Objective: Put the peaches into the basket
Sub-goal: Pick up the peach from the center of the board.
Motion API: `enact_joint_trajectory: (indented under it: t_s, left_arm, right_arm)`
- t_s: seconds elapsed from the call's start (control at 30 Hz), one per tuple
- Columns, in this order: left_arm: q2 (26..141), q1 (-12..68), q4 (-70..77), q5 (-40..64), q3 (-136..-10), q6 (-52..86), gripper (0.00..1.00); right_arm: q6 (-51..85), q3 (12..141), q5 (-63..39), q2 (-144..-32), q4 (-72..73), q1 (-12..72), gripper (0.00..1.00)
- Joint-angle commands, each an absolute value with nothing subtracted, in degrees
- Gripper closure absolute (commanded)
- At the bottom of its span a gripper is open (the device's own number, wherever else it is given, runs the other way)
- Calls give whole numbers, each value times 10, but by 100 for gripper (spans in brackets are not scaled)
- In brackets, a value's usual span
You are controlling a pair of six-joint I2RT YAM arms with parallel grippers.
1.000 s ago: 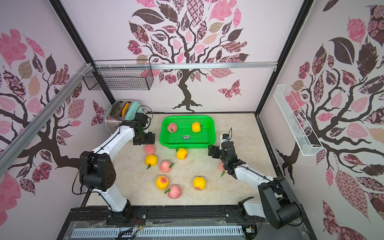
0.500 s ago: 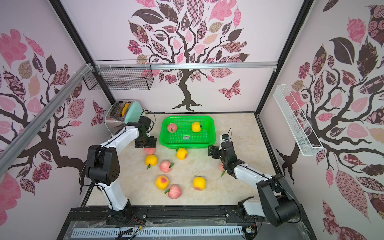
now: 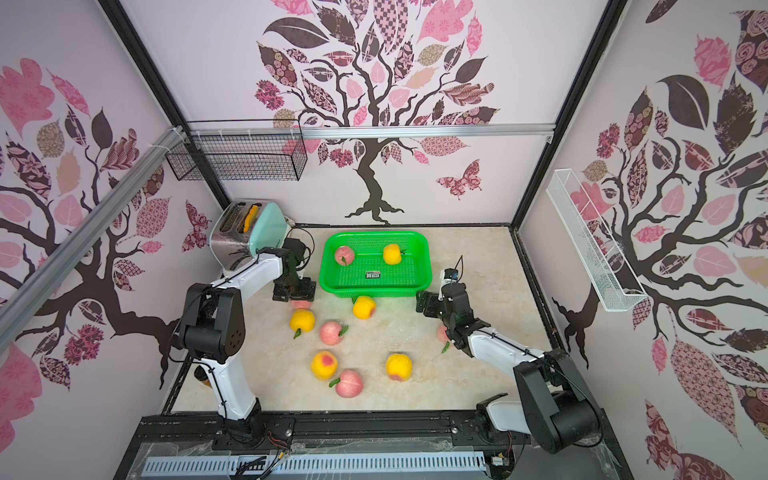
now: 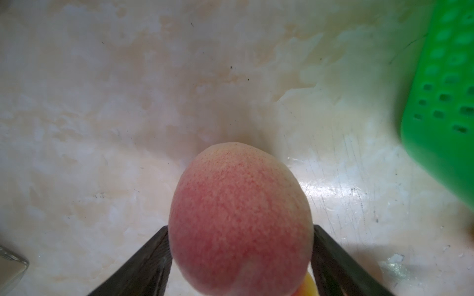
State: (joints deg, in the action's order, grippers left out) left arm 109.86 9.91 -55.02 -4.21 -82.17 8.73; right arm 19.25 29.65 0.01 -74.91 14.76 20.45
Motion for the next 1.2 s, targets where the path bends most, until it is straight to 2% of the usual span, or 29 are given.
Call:
enact_joint_trajectory:
  t_s: [0.0, 0.47, 0.87, 1.17]
  left_arm:
    - [1110, 100, -554, -37, -832, 86, 16]
    - [1130, 99, -551, -27, -834, 108, 19]
    - [1109, 96, -533, -14, -824, 107, 32]
    - [1088, 94, -520, -20, -815, 105, 33]
  right_arm:
    - [190, 326, -1, -739, 135, 207, 11]
    - [189, 325, 3, -737, 132, 208, 11]
    - [189, 327, 4, -740, 131, 209, 11]
    - [189, 327, 5, -744, 134, 209, 11]
